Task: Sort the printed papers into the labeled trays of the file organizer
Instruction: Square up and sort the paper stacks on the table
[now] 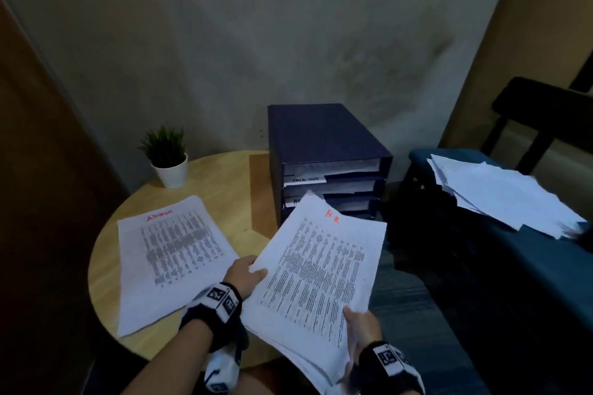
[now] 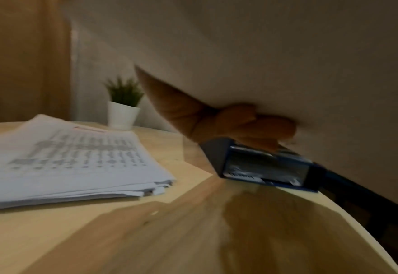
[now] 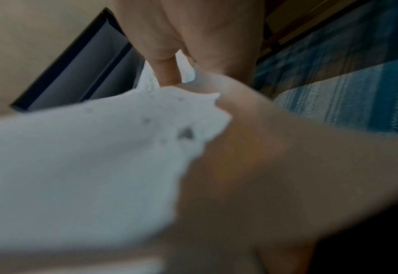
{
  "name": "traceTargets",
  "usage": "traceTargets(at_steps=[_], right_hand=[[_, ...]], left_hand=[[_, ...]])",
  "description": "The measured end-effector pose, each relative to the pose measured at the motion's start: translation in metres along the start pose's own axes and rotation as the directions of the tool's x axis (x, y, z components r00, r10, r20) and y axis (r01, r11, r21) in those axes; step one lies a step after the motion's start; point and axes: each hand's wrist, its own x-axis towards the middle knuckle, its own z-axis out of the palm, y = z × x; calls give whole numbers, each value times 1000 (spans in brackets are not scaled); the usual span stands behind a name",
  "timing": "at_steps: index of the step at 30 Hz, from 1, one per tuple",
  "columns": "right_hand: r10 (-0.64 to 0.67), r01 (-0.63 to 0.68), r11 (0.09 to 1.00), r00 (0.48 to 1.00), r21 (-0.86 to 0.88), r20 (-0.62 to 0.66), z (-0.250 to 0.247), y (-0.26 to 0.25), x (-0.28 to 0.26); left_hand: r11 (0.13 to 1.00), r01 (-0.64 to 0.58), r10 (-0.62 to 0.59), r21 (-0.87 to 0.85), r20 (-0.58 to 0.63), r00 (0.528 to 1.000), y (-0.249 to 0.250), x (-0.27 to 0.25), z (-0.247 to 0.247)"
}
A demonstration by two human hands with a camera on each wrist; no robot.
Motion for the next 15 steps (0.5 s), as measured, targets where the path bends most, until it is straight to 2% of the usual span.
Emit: traceTargets(at_steps=[3, 8, 12, 15], right_hand=[[6, -16, 993, 996, -115, -84, -12, 2, 7], [-9, -17, 983, 990, -185, -140, -23, -18, 16], [-23, -19, 960, 989, -278, -147, -25, -27, 20], [29, -62, 958, 993, -281, -118, -31, -18, 36]], left_hand=[[998, 0, 0, 61, 14, 1000, 10, 9, 20], [995, 68, -70, 78, 22, 997, 25, 15, 36], [986, 129, -133, 104, 28, 991, 25, 13, 41], [976, 164, -173, 146, 50, 984, 22, 10, 42]])
